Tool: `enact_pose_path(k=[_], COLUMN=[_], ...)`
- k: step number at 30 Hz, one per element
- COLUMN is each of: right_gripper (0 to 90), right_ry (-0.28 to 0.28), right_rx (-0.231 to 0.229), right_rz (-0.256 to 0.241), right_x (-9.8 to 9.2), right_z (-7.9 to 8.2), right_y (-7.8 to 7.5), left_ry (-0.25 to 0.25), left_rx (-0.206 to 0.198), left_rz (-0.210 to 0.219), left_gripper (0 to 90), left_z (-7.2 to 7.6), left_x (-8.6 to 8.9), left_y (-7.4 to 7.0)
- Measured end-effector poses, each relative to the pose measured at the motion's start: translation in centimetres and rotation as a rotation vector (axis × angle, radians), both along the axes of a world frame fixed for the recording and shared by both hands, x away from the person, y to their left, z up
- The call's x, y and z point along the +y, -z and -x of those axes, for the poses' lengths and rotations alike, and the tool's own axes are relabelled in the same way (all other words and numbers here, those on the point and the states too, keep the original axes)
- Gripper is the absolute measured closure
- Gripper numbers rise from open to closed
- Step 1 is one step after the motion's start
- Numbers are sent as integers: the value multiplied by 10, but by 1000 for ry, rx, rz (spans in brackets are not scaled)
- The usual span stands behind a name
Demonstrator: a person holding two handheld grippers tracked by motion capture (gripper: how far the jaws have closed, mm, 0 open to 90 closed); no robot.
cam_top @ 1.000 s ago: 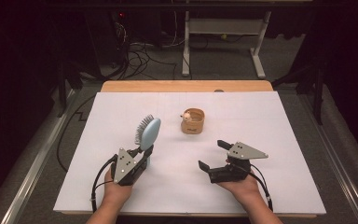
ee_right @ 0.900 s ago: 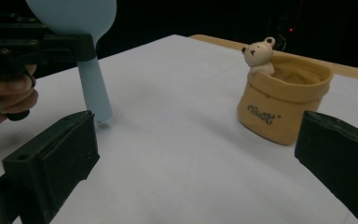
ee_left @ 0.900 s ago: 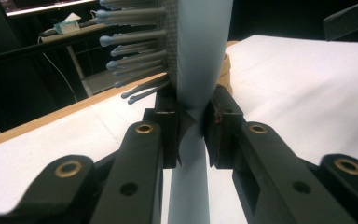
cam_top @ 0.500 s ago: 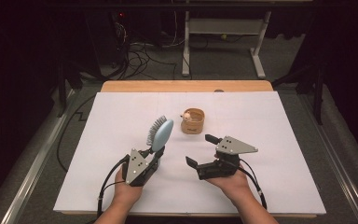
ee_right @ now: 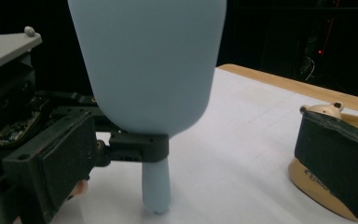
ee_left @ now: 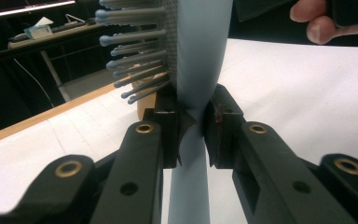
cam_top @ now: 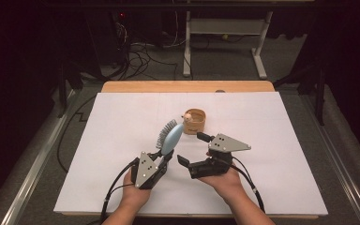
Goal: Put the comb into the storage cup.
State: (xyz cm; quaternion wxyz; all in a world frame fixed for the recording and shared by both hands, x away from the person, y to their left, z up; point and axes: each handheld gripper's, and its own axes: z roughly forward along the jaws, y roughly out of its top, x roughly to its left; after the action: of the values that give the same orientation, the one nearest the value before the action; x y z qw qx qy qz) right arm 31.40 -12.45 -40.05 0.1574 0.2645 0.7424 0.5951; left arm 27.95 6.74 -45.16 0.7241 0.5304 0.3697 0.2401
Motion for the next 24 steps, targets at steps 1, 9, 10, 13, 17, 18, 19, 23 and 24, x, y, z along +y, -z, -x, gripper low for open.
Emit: enact_pose_path(k=[1,9,10,13,17,18,19,23,24], right_gripper=[0,0,0,0,0,0,0,0,0], right_ry=[-2,-13,-14,-18,-21,-24,-22,-22,-21], right_rx=[0,-11,-13,-17,-19,-20,-21,-28,-28], right_rz=[-2,-12,-14,-17,-26,-31,-35,-44,-48], right_x=[2,12,13,15,17,17,17,17,17], right_z=[0,-1,-1,-1,-1,-1,-1,-1,0], right_y=[-1,-8,-10,-12,-16,-17,-18,-22,-23], left_ry=[-2,6,6,7,6,7,9,12,15], left_rx=[-1,-4,-5,-8,-13,-15,-14,-15,-14], left_rz=[-6,-9,-10,-11,-18,-16,-14,-25,-26], left_gripper=[773,773,773,773,773,773,773,773,773], left_z=[0,2,2,2,3,4,4,5,6], left_x=[-1,-6,-7,-8,-10,-11,-12,-15,-15], left_y=[0,1,1,1,2,3,3,5,6])
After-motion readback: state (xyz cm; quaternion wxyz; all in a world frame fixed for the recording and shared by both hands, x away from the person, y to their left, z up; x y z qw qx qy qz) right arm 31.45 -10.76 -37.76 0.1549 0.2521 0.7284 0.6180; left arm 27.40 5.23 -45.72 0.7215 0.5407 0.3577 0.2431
